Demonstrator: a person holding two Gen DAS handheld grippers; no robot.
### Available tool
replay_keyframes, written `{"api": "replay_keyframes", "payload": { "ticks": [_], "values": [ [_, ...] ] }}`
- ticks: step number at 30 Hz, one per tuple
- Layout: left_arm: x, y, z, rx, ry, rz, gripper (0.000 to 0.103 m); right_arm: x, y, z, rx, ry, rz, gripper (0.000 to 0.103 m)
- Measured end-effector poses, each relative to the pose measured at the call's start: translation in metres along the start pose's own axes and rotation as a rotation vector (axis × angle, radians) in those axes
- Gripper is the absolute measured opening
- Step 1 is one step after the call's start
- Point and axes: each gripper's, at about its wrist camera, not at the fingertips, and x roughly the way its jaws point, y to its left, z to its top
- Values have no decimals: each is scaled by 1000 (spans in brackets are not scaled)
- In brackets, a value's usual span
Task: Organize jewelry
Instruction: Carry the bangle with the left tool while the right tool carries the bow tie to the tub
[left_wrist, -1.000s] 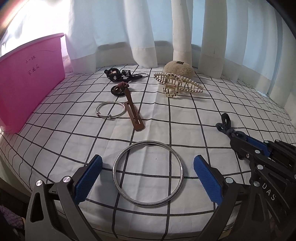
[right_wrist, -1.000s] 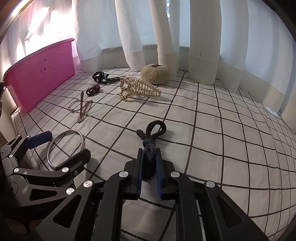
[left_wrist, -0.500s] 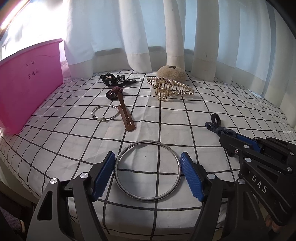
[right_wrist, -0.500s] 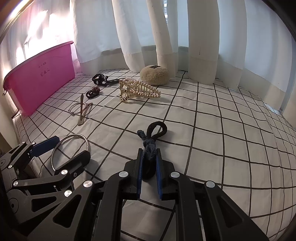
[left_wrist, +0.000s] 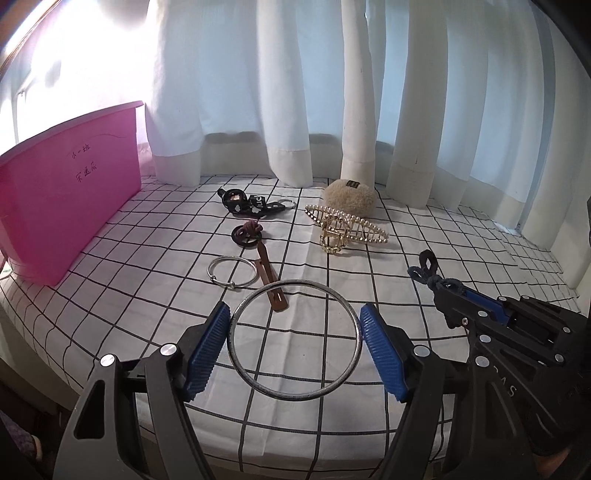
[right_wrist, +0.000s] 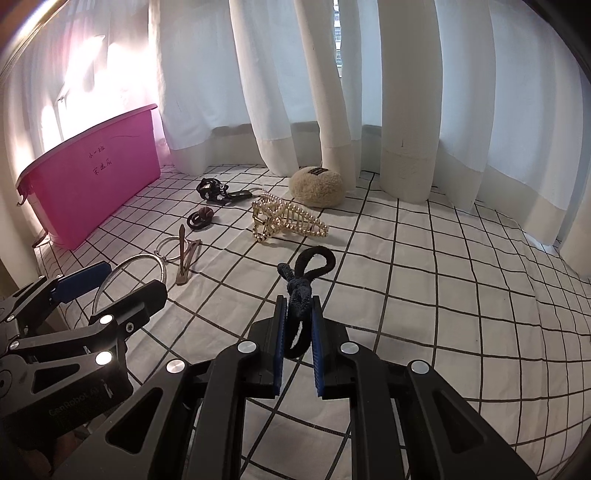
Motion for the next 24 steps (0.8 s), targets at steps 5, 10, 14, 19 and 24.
{"api": "replay_keyframes", "payload": {
  "ticks": [5,10,14,19,24],
  "values": [
    [-23,9,29,-27,-26,18,70,-19,6,28,-22,-24,23,12],
    [-57,24,63,-44,-71,63,70,-45,17,67,-59,-67,69,12],
    [-86,43,86,-66,-107,111,70,-63,31,106,-76,-115,152,12],
    [-118,79,113,-102,-162,170,70,-75,69,156,-136,-179,237,12],
    [-142,133,146,-128,-240,212,70,-70,129,206,-194,-237,305,13]
  ]
}}
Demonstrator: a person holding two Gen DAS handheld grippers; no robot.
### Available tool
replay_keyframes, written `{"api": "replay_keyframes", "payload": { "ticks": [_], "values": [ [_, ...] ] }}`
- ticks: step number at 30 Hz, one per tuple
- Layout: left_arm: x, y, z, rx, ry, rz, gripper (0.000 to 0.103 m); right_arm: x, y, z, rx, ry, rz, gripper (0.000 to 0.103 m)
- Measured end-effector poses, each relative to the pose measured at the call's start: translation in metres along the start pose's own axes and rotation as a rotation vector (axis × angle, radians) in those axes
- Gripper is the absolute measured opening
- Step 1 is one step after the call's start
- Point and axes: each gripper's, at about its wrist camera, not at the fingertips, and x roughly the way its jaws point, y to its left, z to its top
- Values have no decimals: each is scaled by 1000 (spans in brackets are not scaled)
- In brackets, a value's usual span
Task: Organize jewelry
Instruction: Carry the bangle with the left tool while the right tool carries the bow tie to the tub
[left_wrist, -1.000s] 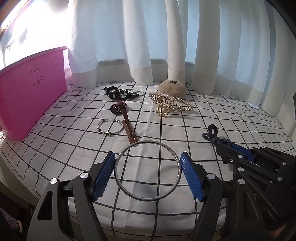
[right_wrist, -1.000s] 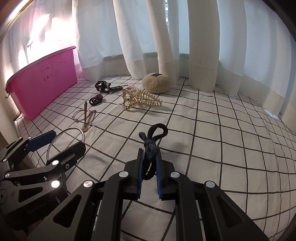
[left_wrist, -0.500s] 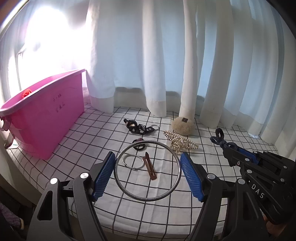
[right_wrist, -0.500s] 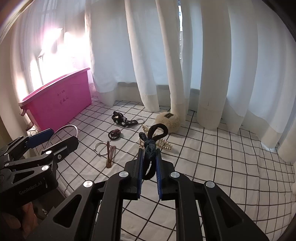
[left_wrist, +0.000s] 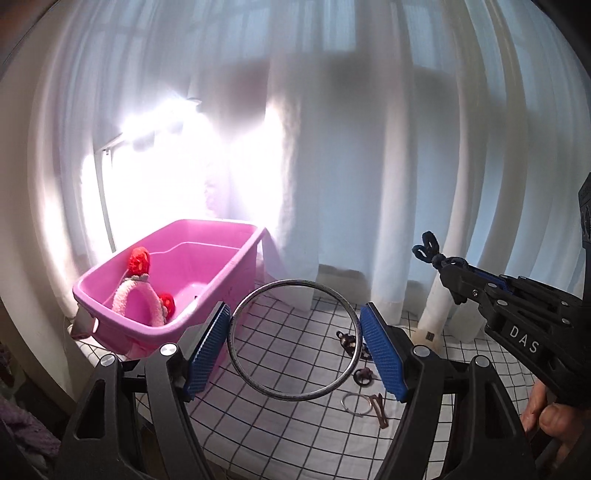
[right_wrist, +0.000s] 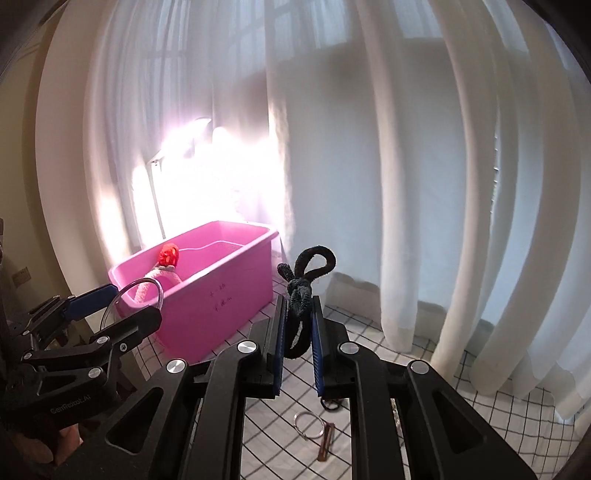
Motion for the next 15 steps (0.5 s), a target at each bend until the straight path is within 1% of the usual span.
{"api": "replay_keyframes", "payload": {
  "ticks": [3,7,11,15],
  "values": [
    [7,40,25,-4,-51,13,70,28,32,32,-31,-36,33,13],
    [30,99,55,-18,-72,22,70,81,74,68,-41,-42,84,13],
    [62,157,75,-31,-49,30,70,137,108,93,9,-12,146,13],
    [98,202,80,-35,-4,49,70,192,132,105,40,57,188,13]
  ]
}}
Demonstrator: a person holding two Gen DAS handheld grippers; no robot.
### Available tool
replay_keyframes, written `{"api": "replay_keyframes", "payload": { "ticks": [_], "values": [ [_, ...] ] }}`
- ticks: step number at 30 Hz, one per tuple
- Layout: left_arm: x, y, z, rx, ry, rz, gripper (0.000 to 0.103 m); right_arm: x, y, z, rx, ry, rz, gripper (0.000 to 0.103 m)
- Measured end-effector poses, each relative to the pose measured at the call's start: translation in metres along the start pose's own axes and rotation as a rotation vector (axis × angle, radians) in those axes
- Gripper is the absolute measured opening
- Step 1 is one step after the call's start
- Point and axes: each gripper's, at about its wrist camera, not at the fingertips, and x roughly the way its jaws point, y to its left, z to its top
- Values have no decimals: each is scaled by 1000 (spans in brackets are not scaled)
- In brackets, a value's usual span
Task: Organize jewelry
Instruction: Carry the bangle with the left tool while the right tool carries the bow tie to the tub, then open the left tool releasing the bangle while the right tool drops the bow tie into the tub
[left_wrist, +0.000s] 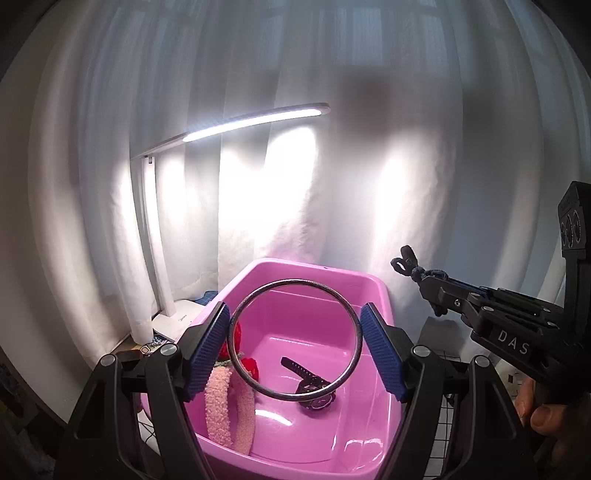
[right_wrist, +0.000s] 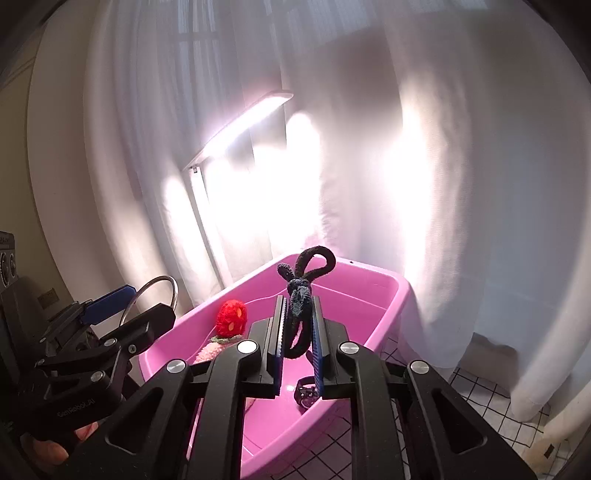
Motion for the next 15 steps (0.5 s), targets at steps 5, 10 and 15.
{"api": "replay_keyframes", "payload": {
  "ticks": [5,10,15],
  "values": [
    [43,36,-5,-86,100,-20,70,61,3,8,23,133,34,13],
    [77,44,-16,-134,180,-59,70,102,0,8,44,253,60,13],
    [94,45,-26,-160,246,-81,70,125,-6,4,78,350,51,13]
  ]
}}
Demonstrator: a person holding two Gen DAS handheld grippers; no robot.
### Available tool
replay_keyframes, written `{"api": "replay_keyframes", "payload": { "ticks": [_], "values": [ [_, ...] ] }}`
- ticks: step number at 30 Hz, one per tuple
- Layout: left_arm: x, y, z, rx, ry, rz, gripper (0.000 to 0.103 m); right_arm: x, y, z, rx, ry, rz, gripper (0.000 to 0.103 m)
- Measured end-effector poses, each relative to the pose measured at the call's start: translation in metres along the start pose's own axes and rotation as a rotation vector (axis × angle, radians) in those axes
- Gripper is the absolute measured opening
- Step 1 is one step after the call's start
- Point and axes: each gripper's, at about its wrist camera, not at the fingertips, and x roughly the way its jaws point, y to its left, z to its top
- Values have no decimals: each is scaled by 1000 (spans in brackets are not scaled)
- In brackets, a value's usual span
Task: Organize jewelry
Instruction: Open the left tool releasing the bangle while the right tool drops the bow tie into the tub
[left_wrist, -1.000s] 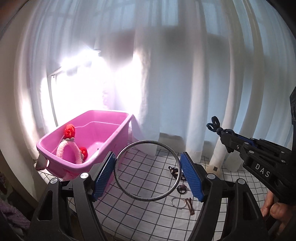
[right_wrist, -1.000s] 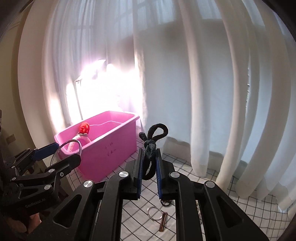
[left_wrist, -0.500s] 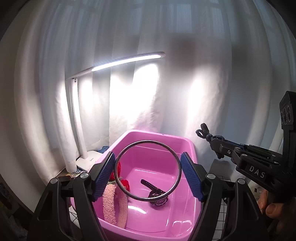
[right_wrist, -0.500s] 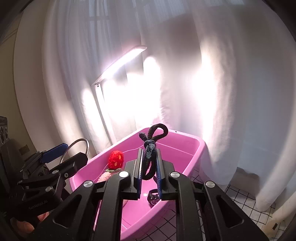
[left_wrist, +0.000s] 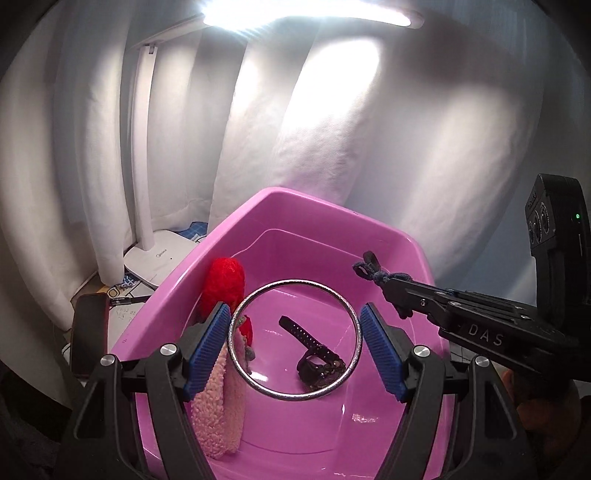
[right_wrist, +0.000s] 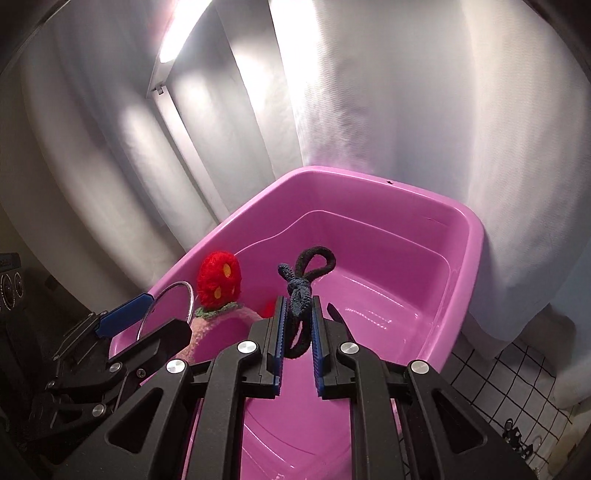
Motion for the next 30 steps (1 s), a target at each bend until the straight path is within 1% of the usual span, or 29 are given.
{"api": "replay_keyframes", "payload": {
  "ticks": [6,10,12,15,16,17,18,19,20,22,30],
  "values": [
    [19,7,0,-26,65,20,71,22,-11,-3,7,73,-20,13],
    [27,5,-1,-20,111,52,71,30,-16,-6,14,108,-32,13],
    [28,5,-1,-17,116,59,71,34,-18,-6,20,120,-36,13],
    [32,2,-1,-2,145,79,72,38,-16,-6,13,139,-34,14],
    [33,2,-1,-5,155,84,72,39,-15,-6,8,140,-39,19],
    [34,3,0,-10,166,94,75,39,-13,-5,4,137,-37,29],
    [35,4,0,-18,174,101,83,38,-11,-4,0,129,-35,37],
    [33,6,1,-32,171,102,85,36,-10,-3,1,122,-55,54],
    [32,8,2,-49,165,107,90,35,-11,-3,9,118,-70,61],
    [30,12,3,-65,165,110,91,33,-14,-2,31,107,-53,60],
    [20,19,4,-86,155,130,91,21,-13,-7,52,83,-60,61]
  ]
}}
